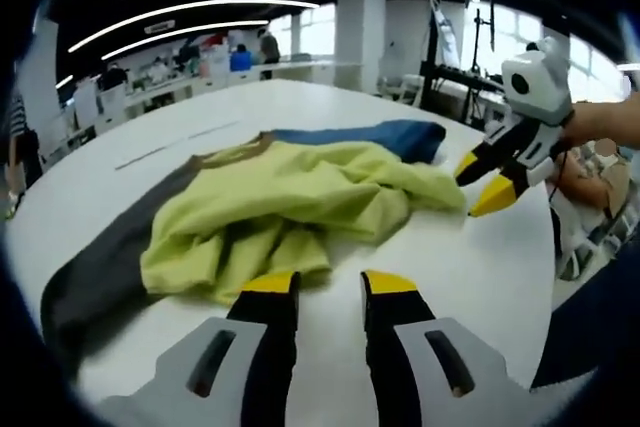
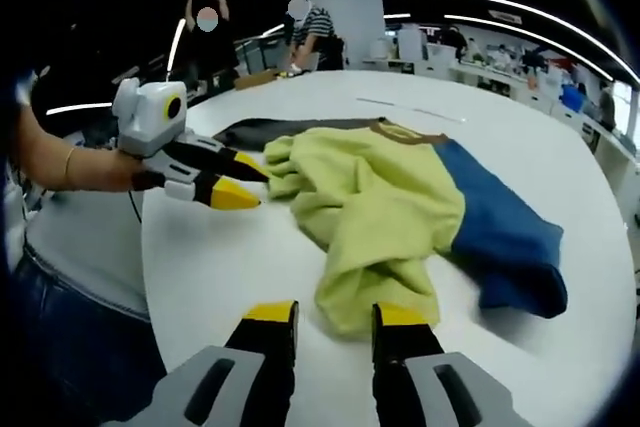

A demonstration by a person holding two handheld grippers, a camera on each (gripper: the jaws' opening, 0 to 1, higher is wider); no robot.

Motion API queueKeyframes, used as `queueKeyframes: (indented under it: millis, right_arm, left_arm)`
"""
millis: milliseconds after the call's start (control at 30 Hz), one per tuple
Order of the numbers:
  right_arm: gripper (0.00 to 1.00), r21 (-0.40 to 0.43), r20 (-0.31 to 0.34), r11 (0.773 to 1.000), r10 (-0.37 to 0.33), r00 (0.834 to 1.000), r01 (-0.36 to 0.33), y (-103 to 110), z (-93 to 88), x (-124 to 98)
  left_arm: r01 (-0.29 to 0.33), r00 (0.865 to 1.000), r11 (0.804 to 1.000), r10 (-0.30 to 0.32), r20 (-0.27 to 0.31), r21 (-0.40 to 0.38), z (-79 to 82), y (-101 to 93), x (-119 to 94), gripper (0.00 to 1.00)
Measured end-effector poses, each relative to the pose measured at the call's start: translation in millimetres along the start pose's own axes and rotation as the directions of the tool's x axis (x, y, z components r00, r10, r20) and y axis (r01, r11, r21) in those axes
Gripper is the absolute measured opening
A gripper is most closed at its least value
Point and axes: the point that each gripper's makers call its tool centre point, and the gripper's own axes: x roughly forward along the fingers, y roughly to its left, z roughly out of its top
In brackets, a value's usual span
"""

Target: Fold the garment on the visible template until the final outline fits inside the template.

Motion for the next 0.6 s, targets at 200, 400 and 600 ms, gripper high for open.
queueKeyframes:
  millis: [200,400,600]
  right_arm:
    - [0.20,-0.023,0.007,0.999,-0.029,1.000,0.029,2.0,-2.2,2.2]
    - [0.16,-0.018,0.019,0.998,-0.067,0.998,0.067,0.3,-1.5,4.1]
    - [0.14,-0.020,0.021,0.997,-0.070,0.997,0.070,1.6,-1.6,5.5]
  left_arm:
    - [-0.058,0.998,0.998,0.059,-0.021,0.030,-2.7,3.7,0.9,0.17]
    - [-0.124,0.991,0.988,0.128,-0.045,0.097,-5.6,2.5,-3.9,0.10]
    - [-0.122,0.991,0.989,0.126,-0.042,0.084,-5.6,1.5,-0.8,0.11]
